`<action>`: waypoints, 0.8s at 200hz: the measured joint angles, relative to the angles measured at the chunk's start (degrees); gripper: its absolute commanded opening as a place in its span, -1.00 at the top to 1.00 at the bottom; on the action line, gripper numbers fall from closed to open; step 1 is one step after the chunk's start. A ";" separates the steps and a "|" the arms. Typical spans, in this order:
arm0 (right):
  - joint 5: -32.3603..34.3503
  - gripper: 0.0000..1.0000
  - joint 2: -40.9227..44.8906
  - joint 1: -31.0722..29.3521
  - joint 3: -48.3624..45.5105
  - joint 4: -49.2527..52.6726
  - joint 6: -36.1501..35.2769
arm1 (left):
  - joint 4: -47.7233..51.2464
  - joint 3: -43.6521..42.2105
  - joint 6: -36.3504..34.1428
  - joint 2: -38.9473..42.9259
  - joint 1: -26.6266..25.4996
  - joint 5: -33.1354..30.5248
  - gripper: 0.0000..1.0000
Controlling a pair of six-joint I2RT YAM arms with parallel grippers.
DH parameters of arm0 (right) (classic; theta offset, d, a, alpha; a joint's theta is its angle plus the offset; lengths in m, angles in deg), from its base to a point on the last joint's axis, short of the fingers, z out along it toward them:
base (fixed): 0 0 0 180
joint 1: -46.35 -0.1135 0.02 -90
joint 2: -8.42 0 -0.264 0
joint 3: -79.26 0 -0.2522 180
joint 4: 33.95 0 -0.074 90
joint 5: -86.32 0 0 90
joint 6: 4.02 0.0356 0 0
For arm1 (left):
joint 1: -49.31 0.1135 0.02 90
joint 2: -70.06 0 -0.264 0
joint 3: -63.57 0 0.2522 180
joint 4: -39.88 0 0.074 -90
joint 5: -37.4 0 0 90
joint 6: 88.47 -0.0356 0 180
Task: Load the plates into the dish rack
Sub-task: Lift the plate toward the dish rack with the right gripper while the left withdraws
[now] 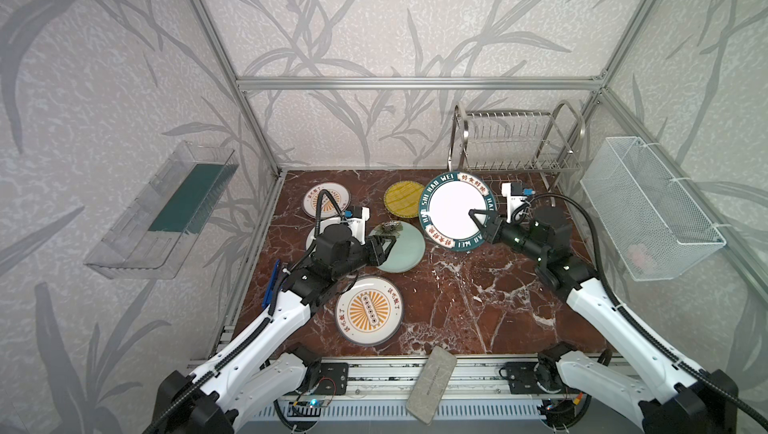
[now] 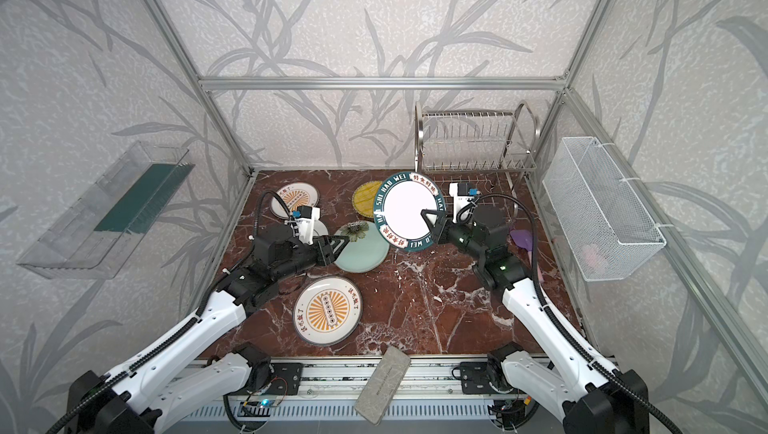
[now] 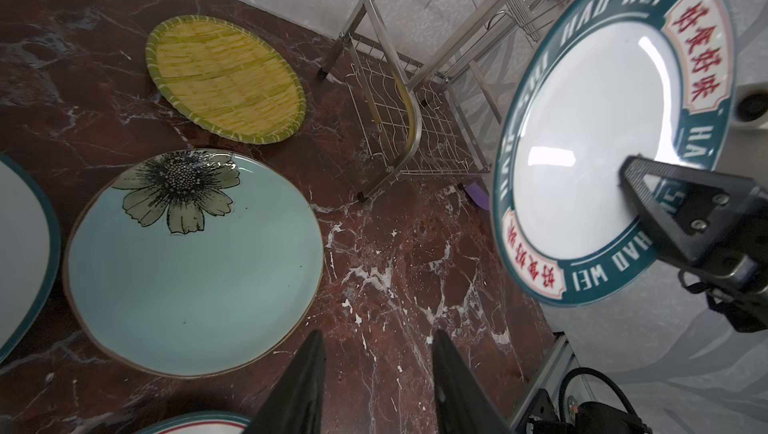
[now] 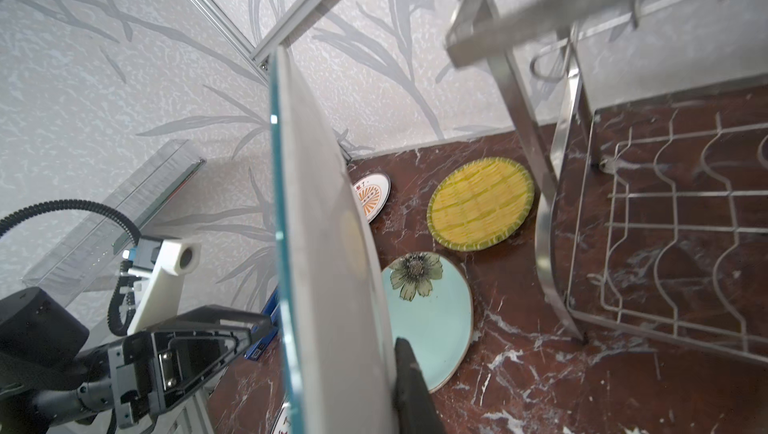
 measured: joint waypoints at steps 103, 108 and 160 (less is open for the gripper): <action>-0.98 1.00 -6.93 12.02 33.90 14.25 -10.34 | 7.82 0.46 -3.85 1.01 -0.04 -0.11 0.20; -1.01 1.00 -7.52 12.76 34.88 14.47 -10.60 | 8.07 0.59 -3.85 1.01 -0.04 -0.07 0.20; -0.59 1.00 -14.32 17.55 44.35 18.75 -12.52 | 16.68 7.21 -5.33 1.53 -0.11 -2.05 0.20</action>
